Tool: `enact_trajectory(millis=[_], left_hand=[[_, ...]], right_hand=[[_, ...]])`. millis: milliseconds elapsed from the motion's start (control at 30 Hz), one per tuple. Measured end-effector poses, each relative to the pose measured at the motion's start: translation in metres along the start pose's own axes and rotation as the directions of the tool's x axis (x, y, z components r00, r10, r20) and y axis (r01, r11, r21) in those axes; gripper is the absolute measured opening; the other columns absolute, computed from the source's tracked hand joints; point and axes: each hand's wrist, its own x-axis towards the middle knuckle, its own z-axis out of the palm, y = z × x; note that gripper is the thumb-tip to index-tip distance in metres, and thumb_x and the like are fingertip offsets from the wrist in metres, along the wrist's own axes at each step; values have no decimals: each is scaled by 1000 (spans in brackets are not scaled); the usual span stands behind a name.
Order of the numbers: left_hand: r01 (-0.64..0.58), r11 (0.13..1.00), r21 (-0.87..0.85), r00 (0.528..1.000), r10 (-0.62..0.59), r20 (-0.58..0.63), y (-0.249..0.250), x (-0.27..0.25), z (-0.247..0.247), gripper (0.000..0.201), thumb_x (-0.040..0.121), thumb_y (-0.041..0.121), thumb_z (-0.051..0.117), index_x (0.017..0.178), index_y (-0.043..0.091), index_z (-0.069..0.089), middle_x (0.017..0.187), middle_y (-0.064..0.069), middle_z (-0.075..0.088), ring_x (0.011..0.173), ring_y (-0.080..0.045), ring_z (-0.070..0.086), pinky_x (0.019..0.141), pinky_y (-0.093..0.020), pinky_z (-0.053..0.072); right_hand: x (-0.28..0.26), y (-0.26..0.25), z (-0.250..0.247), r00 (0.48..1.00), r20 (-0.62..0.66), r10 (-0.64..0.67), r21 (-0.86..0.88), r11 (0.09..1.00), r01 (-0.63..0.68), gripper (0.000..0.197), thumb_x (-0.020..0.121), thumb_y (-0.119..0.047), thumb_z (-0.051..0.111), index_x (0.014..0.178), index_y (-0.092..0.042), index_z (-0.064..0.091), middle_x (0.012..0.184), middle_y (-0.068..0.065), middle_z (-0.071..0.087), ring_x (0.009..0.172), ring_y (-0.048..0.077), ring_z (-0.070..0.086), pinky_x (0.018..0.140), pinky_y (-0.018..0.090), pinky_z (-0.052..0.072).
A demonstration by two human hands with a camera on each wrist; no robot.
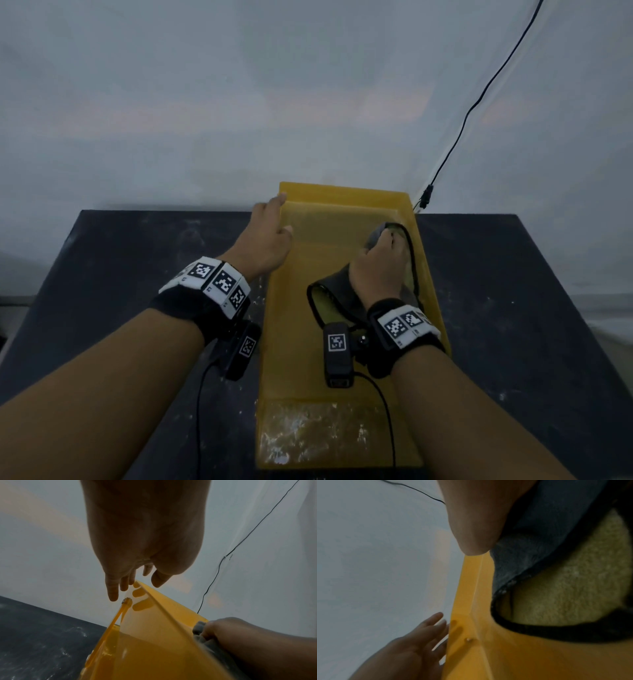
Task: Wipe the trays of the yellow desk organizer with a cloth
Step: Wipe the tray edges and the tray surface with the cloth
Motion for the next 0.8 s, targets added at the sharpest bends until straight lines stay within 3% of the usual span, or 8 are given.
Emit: enact_trajectory(millis=[100,200,267,367,500,667,733,800], left_hand=[[-32,999,25,999,32,3,2,17,-5,63,103,16,40,157,18,8,158,-9,19,144,-24,26,110,-30,25],[-76,997,27,996,75,42,-2,29,-11,74,99,16,52,157,20,7,160,-4,18,146,-20,25,117,-38,29],[-96,995,17,993,95,64,-7,33,-13,75,98,12,54,157,24,9,160,-1,19,141,-17,31,115,-39,34],[-95,994,-49,992,99,81,-16,37,-17,75,98,7,50,155,35,11,157,4,24,129,-8,40,104,-35,44],[-120,982,-145,985,135,103,-24,39,-21,73,99,7,49,153,41,13,159,11,25,140,-6,32,100,-25,40],[-114,970,-215,983,142,119,-26,41,-22,73,100,6,50,153,42,15,157,9,28,143,-4,24,105,-24,33],[-104,971,-214,984,132,122,-25,41,-24,74,99,6,50,153,41,13,157,6,28,142,-3,24,108,-24,31],[-95,970,-224,985,124,120,-24,40,-24,75,99,5,50,154,40,12,160,3,24,145,-8,24,112,-28,31]], right_hand=[[23,3,5,999,6,-42,-31,999,43,48,96,-17,46,140,1,39,147,19,38,137,36,35,114,48,31],[42,-2,9,997,-5,-79,-59,995,79,47,95,-18,47,137,3,42,145,21,40,134,37,38,114,48,32],[52,-6,10,996,-2,-92,-68,993,92,50,96,-18,47,140,3,41,148,21,37,136,37,36,115,46,30],[67,-10,12,991,-33,-131,-96,987,128,40,93,-15,50,129,3,49,136,21,44,125,39,43,109,47,34],[63,-27,26,978,14,-209,-79,975,210,30,93,-13,48,119,1,51,128,18,46,117,36,44,100,45,38],[43,-64,54,818,255,-515,15,848,529,34,92,-9,52,124,-1,56,129,16,48,118,33,46,99,42,41],[46,-75,57,748,327,-577,90,807,583,29,90,-8,58,118,-2,61,120,16,52,108,32,51,92,41,45],[57,-76,53,737,319,-596,153,799,581,28,87,-5,59,115,-1,64,115,17,57,104,32,55,88,37,45]])
